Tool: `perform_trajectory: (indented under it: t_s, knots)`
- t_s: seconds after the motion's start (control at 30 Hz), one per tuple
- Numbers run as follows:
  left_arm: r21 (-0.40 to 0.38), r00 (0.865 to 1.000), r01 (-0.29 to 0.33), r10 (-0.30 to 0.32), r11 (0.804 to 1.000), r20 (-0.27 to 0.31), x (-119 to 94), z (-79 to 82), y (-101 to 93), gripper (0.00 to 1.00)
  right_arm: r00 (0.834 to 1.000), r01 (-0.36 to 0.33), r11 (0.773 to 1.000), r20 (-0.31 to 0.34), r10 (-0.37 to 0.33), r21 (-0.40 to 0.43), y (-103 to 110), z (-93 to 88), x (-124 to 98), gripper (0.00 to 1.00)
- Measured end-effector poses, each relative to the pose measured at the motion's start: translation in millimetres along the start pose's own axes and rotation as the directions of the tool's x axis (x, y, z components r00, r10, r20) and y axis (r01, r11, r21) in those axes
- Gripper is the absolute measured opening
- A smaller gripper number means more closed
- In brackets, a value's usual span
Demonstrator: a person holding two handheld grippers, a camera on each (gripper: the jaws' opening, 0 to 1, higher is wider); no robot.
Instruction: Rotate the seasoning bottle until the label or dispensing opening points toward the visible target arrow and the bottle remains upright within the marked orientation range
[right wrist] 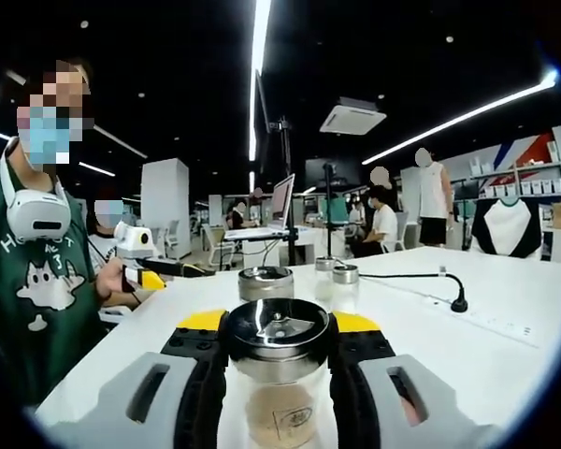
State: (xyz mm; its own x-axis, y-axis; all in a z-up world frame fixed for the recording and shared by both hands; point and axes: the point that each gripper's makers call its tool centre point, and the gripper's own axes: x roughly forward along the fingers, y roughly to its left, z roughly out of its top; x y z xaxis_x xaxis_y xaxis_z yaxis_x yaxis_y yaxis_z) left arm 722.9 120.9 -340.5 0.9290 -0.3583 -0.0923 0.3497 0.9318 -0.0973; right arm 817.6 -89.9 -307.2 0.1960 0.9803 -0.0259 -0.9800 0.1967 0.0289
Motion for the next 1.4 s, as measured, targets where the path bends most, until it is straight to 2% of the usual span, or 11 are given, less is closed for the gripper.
perform_trajectory:
  t_s: [0.37, 0.57, 0.73, 1.4]
  knots:
    - [-0.007, 1.0, -0.003, 0.003, 1.0, -0.001, -0.8, -0.7, 0.5, 0.87, 1.0, 0.019, 1.0, -0.021, -0.019, -0.01, -8.7, 0.1, -4.3, 0.4]
    - [-0.009, 1.0, -0.002, 0.002, 1.0, 0.001, -1.7, -0.8, 0.2, 0.87, 0.999, 0.045, 0.999, -0.009, -0.045, -0.013, -13.8, 0.4, -7.5, 0.4]
    - [-0.009, 1.0, 0.001, -0.001, 1.0, -0.001, -2.3, -1.0, -1.4, 0.87, 0.998, 0.061, 0.998, -0.035, -0.061, -0.022, -17.7, 0.1, -10.1, 0.4]
    - [-0.013, 1.0, 0.001, -0.001, 1.0, -0.007, -2.5, -2.0, -2.1, 0.87, 0.988, 0.145, 0.989, -0.048, -0.146, -0.019, -20.0, -1.0, -13.3, 0.4]
